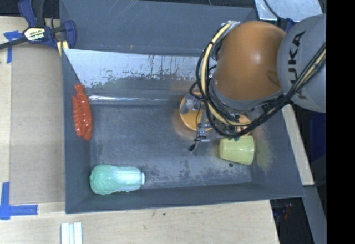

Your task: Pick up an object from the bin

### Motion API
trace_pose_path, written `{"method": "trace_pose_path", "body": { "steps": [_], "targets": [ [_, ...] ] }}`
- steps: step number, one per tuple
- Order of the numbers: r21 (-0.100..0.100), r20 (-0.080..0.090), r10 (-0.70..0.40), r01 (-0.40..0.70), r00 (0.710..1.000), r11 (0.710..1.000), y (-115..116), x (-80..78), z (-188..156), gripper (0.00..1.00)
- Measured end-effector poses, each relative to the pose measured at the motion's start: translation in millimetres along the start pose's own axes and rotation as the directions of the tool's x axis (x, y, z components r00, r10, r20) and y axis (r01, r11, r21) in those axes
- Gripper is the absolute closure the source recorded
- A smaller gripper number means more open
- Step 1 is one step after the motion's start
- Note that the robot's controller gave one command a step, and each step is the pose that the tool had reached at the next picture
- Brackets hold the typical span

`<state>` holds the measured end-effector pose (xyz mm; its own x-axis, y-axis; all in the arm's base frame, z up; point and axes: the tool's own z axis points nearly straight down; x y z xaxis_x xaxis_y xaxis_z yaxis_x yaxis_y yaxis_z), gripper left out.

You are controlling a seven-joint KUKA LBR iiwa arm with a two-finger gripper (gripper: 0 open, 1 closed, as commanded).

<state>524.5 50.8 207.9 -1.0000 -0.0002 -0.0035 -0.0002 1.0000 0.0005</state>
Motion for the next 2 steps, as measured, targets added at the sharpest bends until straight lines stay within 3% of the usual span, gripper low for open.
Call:
{"method": "trace_pose_path", "body": {
  "steps": [1, 2],
  "targets": [
    [0.002, 0.001, 0.032, -0.032, 0.999, 0.999, -94.7, -71.8, 141.6, 0.00],
    [-0.006, 0.014, 0.280, -0.280, 0.960, 0.960, -62.2, -67.8, 56.6, 0.00]
  ]
}}
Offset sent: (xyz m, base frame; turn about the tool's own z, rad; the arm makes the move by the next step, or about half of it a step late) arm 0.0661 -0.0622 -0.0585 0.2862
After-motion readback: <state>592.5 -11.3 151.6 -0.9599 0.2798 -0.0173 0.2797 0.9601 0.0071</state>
